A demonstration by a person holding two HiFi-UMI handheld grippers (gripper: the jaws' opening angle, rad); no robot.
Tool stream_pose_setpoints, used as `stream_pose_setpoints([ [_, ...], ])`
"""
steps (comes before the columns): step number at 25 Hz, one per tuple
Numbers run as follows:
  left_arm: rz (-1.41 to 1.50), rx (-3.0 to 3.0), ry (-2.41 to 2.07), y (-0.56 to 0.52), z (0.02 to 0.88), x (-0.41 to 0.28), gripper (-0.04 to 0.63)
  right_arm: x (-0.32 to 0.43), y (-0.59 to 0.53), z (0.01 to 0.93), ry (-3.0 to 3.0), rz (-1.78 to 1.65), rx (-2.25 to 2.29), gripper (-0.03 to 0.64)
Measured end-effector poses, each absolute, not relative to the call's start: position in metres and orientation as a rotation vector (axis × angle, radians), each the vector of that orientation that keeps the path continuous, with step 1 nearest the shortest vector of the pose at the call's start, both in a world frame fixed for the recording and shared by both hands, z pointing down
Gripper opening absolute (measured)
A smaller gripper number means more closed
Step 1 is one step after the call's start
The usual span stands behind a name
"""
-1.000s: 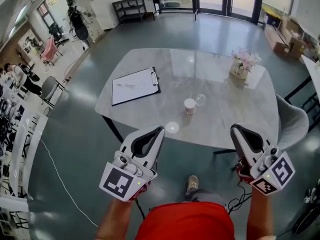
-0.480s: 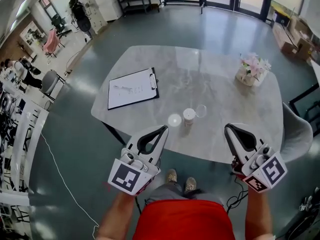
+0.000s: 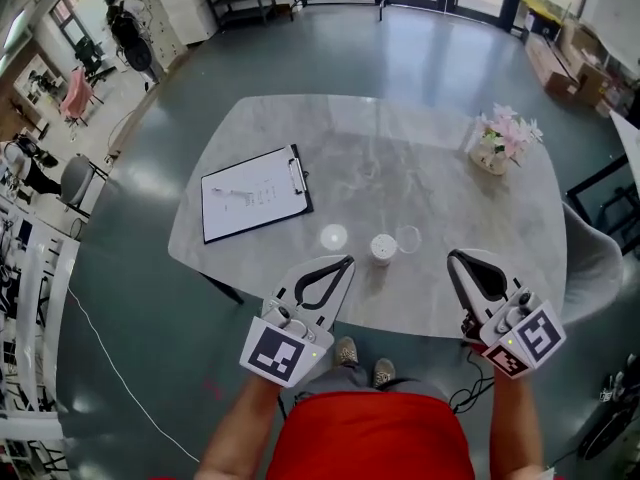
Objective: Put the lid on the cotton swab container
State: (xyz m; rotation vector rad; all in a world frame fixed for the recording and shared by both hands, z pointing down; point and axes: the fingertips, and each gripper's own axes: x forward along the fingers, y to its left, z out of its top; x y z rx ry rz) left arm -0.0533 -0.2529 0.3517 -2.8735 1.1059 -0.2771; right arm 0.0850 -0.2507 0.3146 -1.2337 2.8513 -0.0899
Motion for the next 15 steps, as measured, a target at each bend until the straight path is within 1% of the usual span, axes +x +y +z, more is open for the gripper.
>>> stream_pose_setpoints([
  [6, -0.316, -2.917, 0.938, -0.276, 0.384, -0.044, 0.015, 0.084, -0.270, 0.341, 2.847, -0.173, -1.366, 0.008],
  [15, -0.525, -2.931, 0.811, -0.301, 0.446, -0.027, 0.014, 0.099, -0.291, 0.403, 2.948, -0.366, -1.409, 0.008],
])
